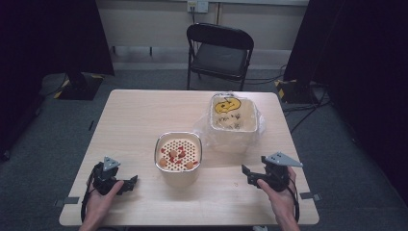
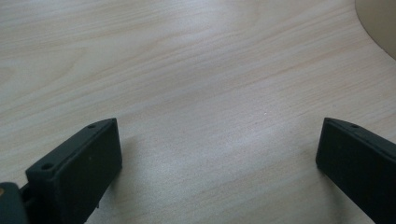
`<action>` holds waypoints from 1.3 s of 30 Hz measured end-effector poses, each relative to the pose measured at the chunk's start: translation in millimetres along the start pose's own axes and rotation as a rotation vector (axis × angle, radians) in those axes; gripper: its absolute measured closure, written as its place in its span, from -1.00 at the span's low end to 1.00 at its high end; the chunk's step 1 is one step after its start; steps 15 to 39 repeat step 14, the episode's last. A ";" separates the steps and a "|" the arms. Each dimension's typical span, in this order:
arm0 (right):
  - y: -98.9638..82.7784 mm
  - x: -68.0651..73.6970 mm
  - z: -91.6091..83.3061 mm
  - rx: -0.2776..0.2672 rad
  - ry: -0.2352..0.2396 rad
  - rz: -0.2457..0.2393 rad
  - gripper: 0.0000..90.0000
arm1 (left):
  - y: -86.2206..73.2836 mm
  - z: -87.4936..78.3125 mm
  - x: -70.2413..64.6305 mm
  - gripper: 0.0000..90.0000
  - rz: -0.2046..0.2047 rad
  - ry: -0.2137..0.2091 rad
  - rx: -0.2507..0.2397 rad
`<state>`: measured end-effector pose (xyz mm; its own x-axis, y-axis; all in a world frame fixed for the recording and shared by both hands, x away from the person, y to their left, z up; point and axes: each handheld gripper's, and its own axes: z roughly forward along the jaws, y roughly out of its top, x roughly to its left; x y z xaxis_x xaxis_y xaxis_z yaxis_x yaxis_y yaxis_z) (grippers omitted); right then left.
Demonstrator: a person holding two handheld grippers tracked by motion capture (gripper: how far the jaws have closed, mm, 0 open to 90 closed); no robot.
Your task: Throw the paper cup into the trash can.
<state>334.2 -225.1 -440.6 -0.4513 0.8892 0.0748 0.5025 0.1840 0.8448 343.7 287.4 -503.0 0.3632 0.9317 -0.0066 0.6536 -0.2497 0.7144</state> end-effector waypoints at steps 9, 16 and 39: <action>-43.6 -17.7 18.4 0.121 -0.058 0.014 -0.68 | 0.0 0.0 0.0 -1.00 0.000 0.000 0.000; -52.4 -18.6 25.4 0.178 -0.100 -0.012 -0.71 | 0.0 0.0 0.0 -1.00 0.000 0.000 0.000; -52.4 -18.6 25.4 0.178 -0.100 -0.012 -0.71 | 0.0 0.0 0.0 -1.00 0.000 0.000 0.000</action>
